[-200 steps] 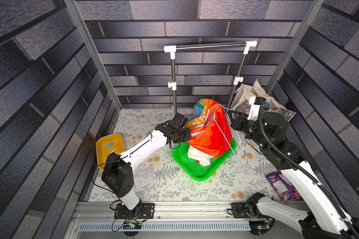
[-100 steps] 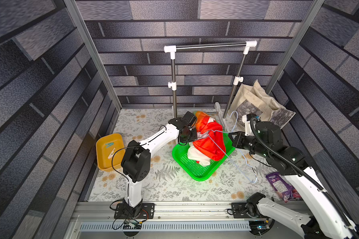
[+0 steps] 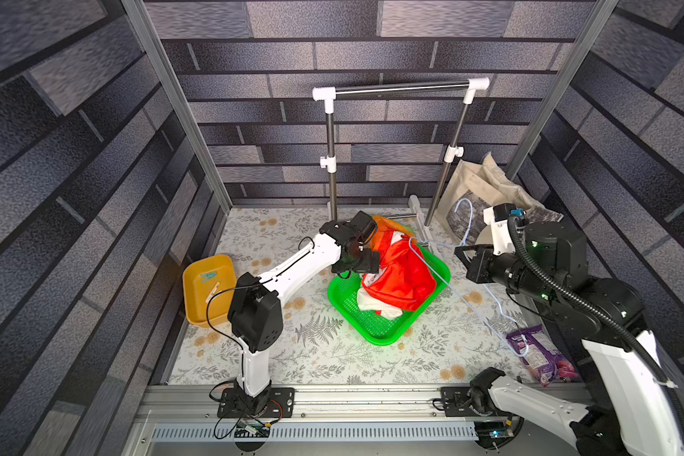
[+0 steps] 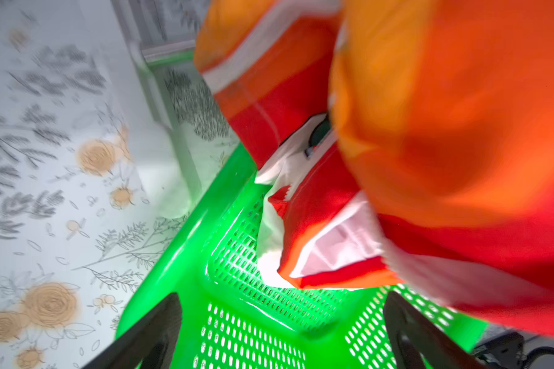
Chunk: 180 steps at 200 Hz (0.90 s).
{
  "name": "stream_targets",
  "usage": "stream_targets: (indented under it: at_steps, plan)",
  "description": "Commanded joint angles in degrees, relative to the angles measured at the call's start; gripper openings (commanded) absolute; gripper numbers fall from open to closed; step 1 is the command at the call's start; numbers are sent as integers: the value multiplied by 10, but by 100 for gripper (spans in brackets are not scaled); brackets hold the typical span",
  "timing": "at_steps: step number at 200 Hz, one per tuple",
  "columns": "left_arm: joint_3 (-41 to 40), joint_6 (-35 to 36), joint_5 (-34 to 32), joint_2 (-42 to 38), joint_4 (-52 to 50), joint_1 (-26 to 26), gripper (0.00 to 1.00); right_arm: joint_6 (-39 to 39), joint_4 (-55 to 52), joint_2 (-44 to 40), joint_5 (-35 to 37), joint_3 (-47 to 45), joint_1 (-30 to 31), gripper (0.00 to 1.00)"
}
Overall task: Remove the clothespins securing jackets to the hanger
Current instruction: Remove the jacket from the hanger, then adjust the jacket in the basket.
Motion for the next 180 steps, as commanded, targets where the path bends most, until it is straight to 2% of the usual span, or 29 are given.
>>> stream_targets:
  at_steps: [1,15,34,69,80,88,110,147,157,174,180]
  plan:
    - [74,22,-13,-17,-13,18,100,-43,-90,29,-27,57,0,0]
    - [141,9,-3,23,-14,34,100,-51,-98,45,-22,76,0,0]
    - [270,-4,5,107,-37,43,100,-56,-59,43,13,60,0,0]
    - [599,-24,1,327,-163,55,100,-50,16,28,72,28,0,0]
    - [669,-41,-1,384,-186,59,100,-42,62,16,93,7,0,0]
    - [681,-54,-3,407,-183,60,100,-37,94,9,105,-5,0,0]
    - [648,-81,3,420,-136,56,100,-30,152,1,116,-22,0,0]
    - [568,-94,17,406,-64,53,100,-40,130,21,134,-8,0,0]
    - [561,-97,39,411,-52,55,89,-40,134,22,138,-14,0,0]
    - [561,-101,76,422,-38,56,48,-35,156,18,145,-29,0,0]
    - [562,-101,86,423,-35,55,37,-35,164,16,148,-35,0,0]
